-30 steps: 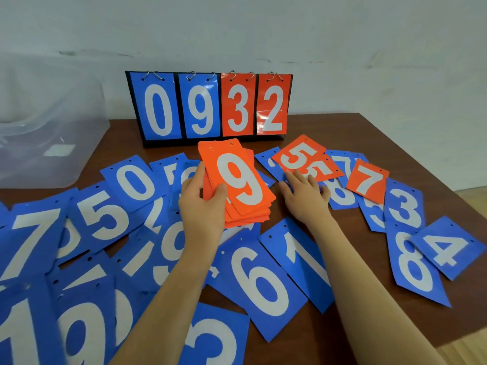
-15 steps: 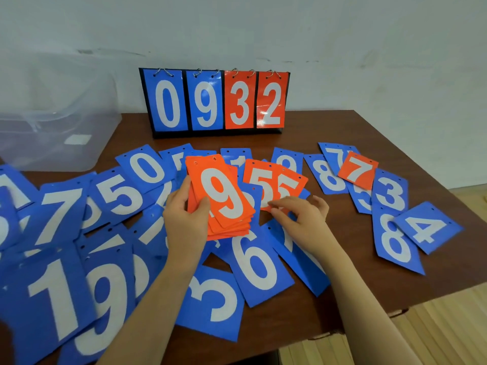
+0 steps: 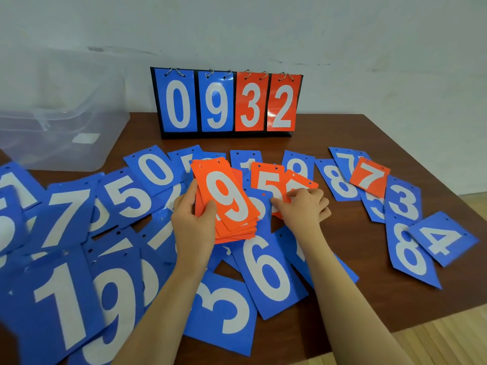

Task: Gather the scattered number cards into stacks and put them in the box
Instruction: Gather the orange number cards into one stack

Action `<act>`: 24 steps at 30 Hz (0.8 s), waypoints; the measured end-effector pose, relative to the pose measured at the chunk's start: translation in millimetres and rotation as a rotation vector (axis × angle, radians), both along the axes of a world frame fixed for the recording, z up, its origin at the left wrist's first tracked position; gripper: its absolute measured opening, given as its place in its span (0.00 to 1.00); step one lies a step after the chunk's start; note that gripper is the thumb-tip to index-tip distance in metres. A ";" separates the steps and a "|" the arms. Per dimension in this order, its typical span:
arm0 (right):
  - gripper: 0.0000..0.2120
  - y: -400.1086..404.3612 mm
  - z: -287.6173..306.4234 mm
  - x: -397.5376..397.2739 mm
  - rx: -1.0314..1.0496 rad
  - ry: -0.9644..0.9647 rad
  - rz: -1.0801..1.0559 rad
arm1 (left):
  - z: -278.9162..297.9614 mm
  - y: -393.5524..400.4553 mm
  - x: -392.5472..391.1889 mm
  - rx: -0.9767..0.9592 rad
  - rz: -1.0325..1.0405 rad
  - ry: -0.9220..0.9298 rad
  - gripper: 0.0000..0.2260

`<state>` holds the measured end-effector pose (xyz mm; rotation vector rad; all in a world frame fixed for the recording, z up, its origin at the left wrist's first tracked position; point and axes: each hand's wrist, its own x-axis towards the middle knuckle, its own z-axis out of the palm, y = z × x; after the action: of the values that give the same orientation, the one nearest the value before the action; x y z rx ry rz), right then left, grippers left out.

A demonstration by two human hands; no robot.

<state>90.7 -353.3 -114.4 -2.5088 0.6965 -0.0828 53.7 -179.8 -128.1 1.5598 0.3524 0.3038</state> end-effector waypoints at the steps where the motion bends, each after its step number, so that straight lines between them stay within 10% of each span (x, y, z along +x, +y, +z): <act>1: 0.24 -0.5 1.4 0.9 0.008 0.013 -0.001 | -1.1 0.3 -0.4 -0.010 -0.002 0.009 0.21; 10: 0.08 3.0 -0.4 -8.8 0.389 -0.346 0.034 | 2.2 3.0 -3.3 0.026 -0.047 0.003 0.21; 24: 0.15 31.1 18.7 -45.3 0.609 -0.867 -0.129 | 4.4 1.8 -1.2 0.108 -0.124 -0.044 0.22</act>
<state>45.4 -322.2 -95.6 -1.6077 0.4137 -0.8143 52.5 -178.1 -123.7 1.6709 0.2064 0.2637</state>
